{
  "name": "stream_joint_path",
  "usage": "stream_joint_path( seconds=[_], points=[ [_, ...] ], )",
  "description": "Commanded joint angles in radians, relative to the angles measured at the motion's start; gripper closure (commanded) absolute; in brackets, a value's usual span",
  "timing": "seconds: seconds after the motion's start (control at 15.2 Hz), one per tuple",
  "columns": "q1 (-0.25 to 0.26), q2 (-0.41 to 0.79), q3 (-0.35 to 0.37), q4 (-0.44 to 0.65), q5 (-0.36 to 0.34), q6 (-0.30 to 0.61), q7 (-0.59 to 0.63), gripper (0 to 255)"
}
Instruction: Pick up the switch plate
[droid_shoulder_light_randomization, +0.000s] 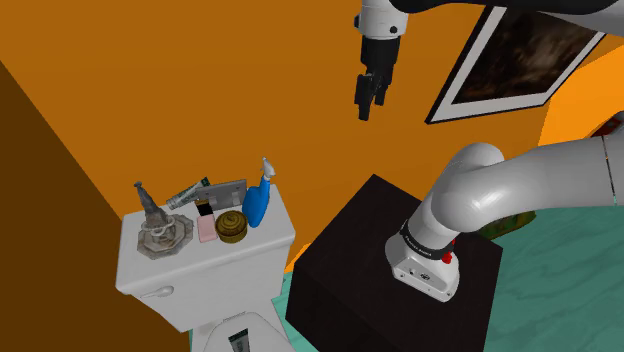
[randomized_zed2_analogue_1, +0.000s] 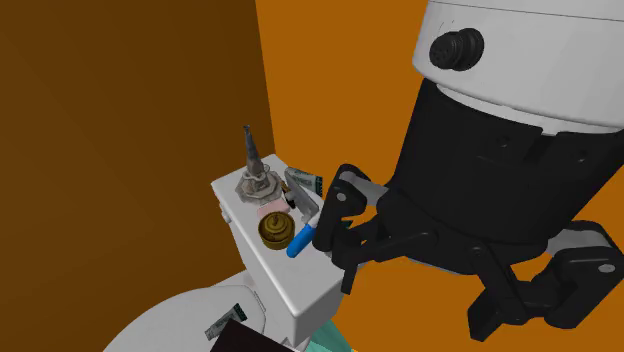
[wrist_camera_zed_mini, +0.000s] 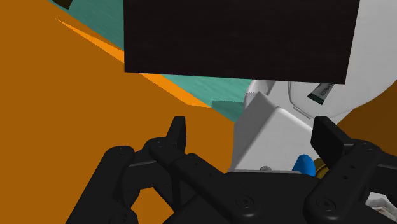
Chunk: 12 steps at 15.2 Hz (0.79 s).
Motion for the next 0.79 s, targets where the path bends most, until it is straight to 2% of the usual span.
stream_joint_path(
  seconds=[0.0,0.4,0.73],
  points=[
    [0.000,0.000,0.000,0.000,0.000,0.000,0.000,0],
    [0.024,0.021,0.111,-0.129,0.093,0.219,0.166,0],
    [0.042,0.102,0.213,-0.190,0.156,0.423,0.302,0]
  ],
)
